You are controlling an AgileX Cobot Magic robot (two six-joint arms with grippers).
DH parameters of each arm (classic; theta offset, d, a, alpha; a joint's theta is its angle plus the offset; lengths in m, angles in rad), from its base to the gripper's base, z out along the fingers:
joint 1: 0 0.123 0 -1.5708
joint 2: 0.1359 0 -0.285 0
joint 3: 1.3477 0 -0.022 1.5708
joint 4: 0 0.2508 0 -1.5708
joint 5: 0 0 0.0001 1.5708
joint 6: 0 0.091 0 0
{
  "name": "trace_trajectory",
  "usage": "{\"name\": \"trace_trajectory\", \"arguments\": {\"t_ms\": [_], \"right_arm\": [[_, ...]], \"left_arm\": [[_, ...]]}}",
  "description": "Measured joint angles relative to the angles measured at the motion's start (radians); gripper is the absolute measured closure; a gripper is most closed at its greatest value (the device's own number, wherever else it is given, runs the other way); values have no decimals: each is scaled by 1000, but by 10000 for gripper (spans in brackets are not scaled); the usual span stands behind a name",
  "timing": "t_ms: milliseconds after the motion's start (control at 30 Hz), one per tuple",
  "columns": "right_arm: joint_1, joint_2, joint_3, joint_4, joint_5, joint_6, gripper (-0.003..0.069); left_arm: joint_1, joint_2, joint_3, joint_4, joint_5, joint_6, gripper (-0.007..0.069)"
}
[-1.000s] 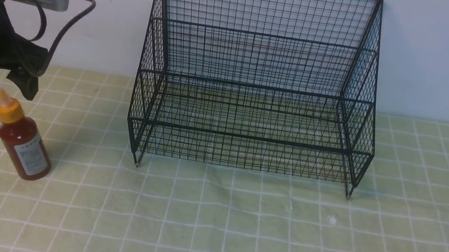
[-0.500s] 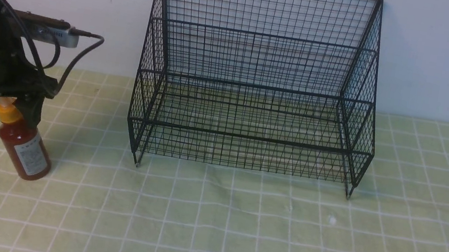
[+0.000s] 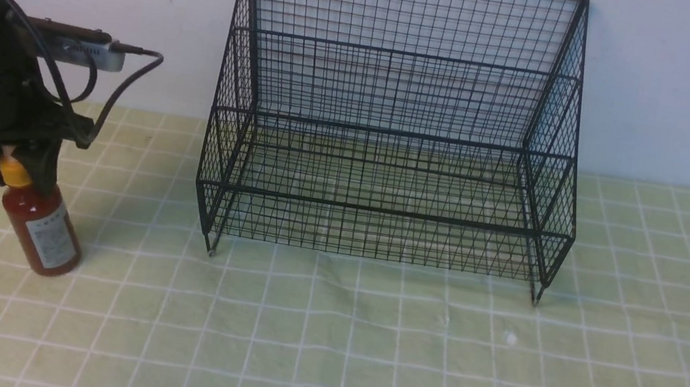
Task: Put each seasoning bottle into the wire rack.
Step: Use the left arm to grab the condiment bottle closest to it, then use the left arm to put the condiment bottle back on the shelf
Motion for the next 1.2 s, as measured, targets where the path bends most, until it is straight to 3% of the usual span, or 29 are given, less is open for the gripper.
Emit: {"name": "trace_trajectory", "arguments": {"t_ms": [300, 500, 533, 767, 1200], "right_arm": [[0, 0, 0, 0, 0, 0, 672], [0, 0, 0, 0, 0, 0, 672], [0, 0, 0, 0, 0, 0, 672], [0, 0, 0, 0, 0, 0, 672], [0, 0, 0, 0, 0, 0, 672]], "left_arm": [[-26, -197, -188, -166, 10, -3, 337], [-152, -259, -260, -171, 28, -3, 337], [-210, -255, -266, -171, 30, -3, 337], [-363, -145, -269, -158, 6, -3, 337], [-407, 3, -269, -87, -108, -2, 337]]}}
